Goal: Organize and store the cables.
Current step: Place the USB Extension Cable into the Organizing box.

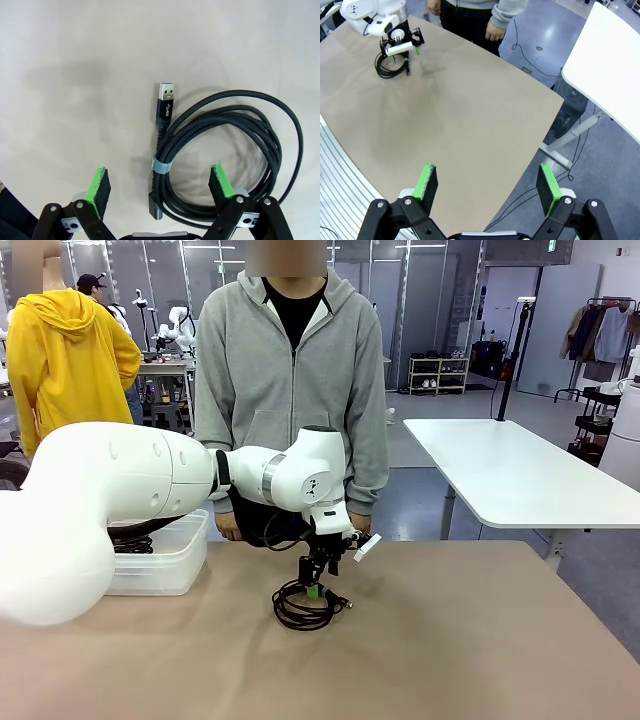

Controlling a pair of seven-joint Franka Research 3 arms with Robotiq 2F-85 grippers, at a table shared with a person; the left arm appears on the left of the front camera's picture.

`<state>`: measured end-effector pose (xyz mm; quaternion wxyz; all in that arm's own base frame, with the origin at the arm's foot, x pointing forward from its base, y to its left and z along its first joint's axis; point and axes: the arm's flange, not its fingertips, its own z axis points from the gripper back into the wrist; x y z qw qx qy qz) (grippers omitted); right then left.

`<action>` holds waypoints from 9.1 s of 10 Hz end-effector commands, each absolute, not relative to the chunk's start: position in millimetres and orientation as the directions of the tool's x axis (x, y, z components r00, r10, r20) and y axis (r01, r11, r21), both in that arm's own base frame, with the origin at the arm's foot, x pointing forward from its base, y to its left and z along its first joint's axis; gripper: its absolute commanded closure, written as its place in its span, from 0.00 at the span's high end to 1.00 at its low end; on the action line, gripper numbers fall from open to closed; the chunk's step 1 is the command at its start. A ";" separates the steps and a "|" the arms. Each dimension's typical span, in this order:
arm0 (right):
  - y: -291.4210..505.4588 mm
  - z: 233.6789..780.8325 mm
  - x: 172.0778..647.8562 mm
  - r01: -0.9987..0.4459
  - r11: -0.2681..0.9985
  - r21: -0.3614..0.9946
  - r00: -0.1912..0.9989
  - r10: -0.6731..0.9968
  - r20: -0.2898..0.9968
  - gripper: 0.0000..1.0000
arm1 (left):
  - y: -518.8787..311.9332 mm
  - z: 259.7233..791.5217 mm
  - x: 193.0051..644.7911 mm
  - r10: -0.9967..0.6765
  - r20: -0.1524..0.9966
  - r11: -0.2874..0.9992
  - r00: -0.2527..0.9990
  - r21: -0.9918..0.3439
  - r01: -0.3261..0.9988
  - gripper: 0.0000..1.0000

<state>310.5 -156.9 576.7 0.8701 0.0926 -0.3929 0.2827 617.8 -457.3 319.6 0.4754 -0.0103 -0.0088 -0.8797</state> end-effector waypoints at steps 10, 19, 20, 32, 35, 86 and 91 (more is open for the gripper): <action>-157.2 576.7 310.0 -0.568 0.821 -0.059 0.535 0.423 0.732 1.00 | -458.1 314.1 617.0 -0.834 0.053 -0.550 -0.549 -0.006 0.835 0.00; -157.2 576.7 310.0 -0.568 0.821 -0.059 0.535 0.423 0.732 1.00 | -461.7 331.8 619.6 -0.841 0.066 -0.539 -0.537 0.002 0.843 0.00; -157.2 576.7 310.0 -0.568 0.821 -0.059 0.535 0.423 0.732 1.00 | -461.9 362.3 621.4 -0.838 0.044 -0.544 -0.543 -0.013 0.839 0.00; -157.2 576.7 310.0 -0.568 0.821 -0.059 0.535 0.423 0.732 1.00 | -456.5 416.5 611.4 -0.843 0.066 -0.534 -0.533 0.002 0.845 0.14; -157.2 576.7 310.0 -0.568 0.821 -0.059 0.535 0.423 0.732 1.00 | -373.1 482.6 646.6 -0.901 0.043 -0.428 -0.431 0.074 0.901 0.14; -157.2 576.7 310.0 -0.568 0.821 -0.059 0.535 0.423 0.732 1.00 | 61.2 447.3 679.7 -0.517 0.249 0.854 0.819 0.082 0.514 1.00; -157.2 576.7 310.0 -0.568 0.821 -0.059 0.535 0.423 0.732 1.00 | 61.2 447.3 679.7 -0.517 0.249 0.854 0.819 0.082 0.514 1.00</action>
